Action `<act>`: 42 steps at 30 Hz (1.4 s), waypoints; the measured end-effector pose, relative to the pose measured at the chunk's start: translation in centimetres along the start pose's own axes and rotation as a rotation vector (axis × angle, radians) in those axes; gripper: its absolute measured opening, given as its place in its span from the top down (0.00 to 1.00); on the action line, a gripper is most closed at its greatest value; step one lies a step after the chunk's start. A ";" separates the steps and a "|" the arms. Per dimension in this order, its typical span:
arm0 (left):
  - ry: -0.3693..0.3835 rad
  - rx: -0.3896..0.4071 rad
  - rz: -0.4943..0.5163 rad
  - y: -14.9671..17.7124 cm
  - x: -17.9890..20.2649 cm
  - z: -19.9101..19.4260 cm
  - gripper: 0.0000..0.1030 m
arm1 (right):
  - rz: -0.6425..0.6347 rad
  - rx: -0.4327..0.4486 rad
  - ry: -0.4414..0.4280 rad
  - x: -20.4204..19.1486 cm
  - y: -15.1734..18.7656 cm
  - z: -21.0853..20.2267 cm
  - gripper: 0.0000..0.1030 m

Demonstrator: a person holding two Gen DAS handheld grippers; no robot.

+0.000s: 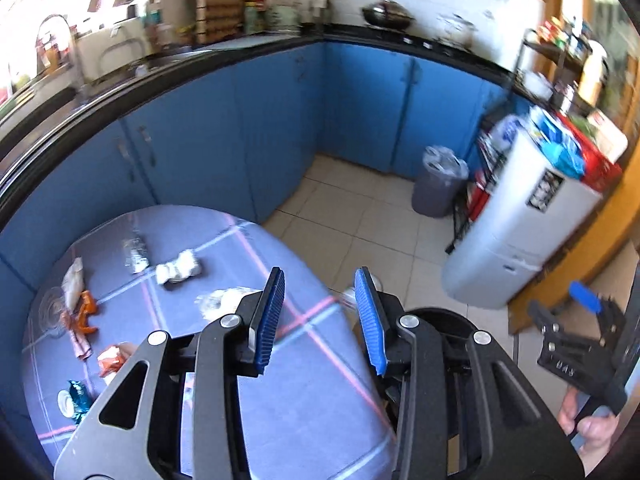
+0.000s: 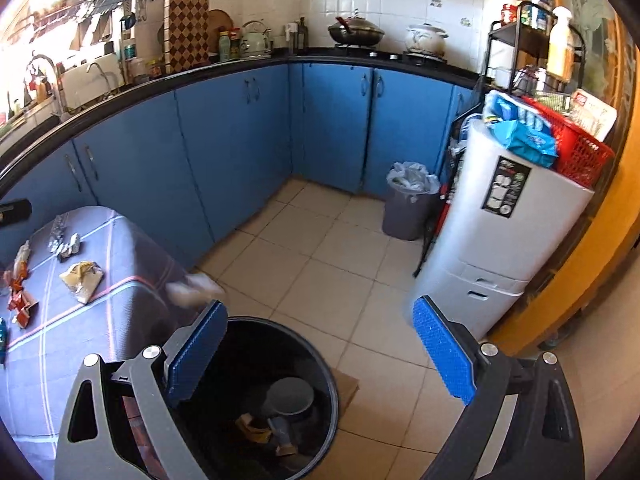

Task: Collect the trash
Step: 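Grasp the small white cap with the left tool while the right tool grasps the orange carton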

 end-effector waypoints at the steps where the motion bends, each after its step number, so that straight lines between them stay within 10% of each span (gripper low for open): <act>1: -0.012 0.008 -0.016 -0.1 -0.8 -0.3 0.63 | -0.006 0.001 -0.003 -0.3 0.0 0.0 0.11; 8: -0.030 -0.009 -0.050 1.6 -3.2 -0.6 0.62 | -0.001 0.005 -0.145 -4.2 -0.3 -0.3 0.11; 12: -0.100 0.019 -0.076 3.5 -6.0 -1.5 0.13 | -0.053 -0.010 -0.253 -9.3 -0.1 -0.6 0.11; 31: -0.450 -0.059 -0.385 17.2 -31.4 -5.9 0.07 | -0.379 -0.104 -0.530 -34.1 3.3 0.9 0.11; 42: -0.464 -0.157 -0.346 20.1 -33.9 -1.7 0.07 | -0.519 -0.133 -0.537 -42.6 5.0 2.5 0.11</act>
Point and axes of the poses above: each gripper's, at about its wrist camera, not at the fingertips, and z roughly the way its jaws point, x to its right, y to its underside, the point moved 6 cm from there along z, roughly the way its jaws point, and after that the axes turned 1 degree about -y, right-handed, at the moved point
